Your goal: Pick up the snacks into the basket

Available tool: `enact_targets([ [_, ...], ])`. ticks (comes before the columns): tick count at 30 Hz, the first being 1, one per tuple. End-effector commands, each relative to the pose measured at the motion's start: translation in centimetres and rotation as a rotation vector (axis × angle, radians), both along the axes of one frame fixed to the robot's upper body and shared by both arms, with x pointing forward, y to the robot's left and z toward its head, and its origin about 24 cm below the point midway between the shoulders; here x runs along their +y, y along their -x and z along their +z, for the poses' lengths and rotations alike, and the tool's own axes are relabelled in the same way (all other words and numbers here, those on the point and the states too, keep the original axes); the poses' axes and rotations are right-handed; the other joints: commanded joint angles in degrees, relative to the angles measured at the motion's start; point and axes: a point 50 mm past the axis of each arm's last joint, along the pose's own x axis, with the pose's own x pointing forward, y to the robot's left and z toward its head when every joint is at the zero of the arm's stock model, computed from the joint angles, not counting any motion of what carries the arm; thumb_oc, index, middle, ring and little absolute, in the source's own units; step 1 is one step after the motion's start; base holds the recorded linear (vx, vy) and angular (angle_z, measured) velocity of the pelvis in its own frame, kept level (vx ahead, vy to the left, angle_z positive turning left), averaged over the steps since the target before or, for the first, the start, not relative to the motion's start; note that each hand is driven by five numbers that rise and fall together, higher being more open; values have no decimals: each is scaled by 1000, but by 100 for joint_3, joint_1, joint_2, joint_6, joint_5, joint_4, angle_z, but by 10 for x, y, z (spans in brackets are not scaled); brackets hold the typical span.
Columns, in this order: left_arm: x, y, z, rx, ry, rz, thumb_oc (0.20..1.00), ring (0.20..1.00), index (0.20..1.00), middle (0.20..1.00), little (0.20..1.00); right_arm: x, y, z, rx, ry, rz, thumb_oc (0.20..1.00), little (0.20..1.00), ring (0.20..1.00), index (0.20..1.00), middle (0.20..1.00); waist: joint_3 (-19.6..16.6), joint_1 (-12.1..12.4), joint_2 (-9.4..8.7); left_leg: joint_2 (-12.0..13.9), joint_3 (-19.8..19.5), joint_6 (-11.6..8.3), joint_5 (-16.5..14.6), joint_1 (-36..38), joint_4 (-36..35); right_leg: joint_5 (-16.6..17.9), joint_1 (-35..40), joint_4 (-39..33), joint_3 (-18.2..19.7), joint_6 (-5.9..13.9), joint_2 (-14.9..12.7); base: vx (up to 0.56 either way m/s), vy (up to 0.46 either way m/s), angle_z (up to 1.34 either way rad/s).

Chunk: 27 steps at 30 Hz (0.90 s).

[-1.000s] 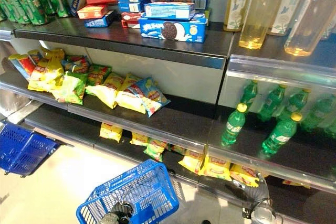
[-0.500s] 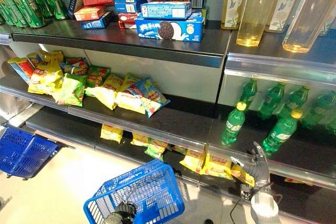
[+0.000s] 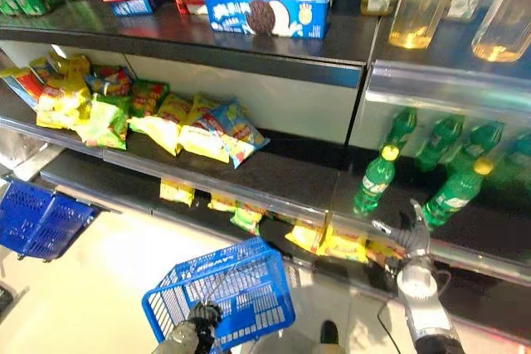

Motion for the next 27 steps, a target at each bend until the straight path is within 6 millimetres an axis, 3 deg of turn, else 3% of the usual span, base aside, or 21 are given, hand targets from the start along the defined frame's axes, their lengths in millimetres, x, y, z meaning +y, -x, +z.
enact_targets([
  [1, 72, -30, 23, -86, -355, -73, 200, 200, 200, 200, 200, -2, -44, 52, -192, 43, 18, 1000, 1000, 1000, 1000, 1000, 557, 267, -49, -558, 98, 486, 32, -358, 6, -103, -246, 183, 206, 220, 48, -104, 6, 6],
  [10, 66, -45, 30, -142, -334, -44, 200, 200, 200, 200, 200, 13, -73, 78, -235, 80, 88, 1000, 1000, 1000, 1000, 1000, 909, 384, 22, -621, 36, 485, 221, -914, 6, 66, -752, 176, 176, 216, -3, -58, 11, 0],
  [27, 57, -49, 32, -186, -294, -16, 200, 200, 200, 200, 200, 51, -95, 103, -356, 20, 184, 1000, 1000, 1000, 1000, 1000, 1077, 478, 268, -707, 73, 503, 257, -1164, 8, 116, -1033, 153, 274, 234, -53, 0, 2, 0],
])
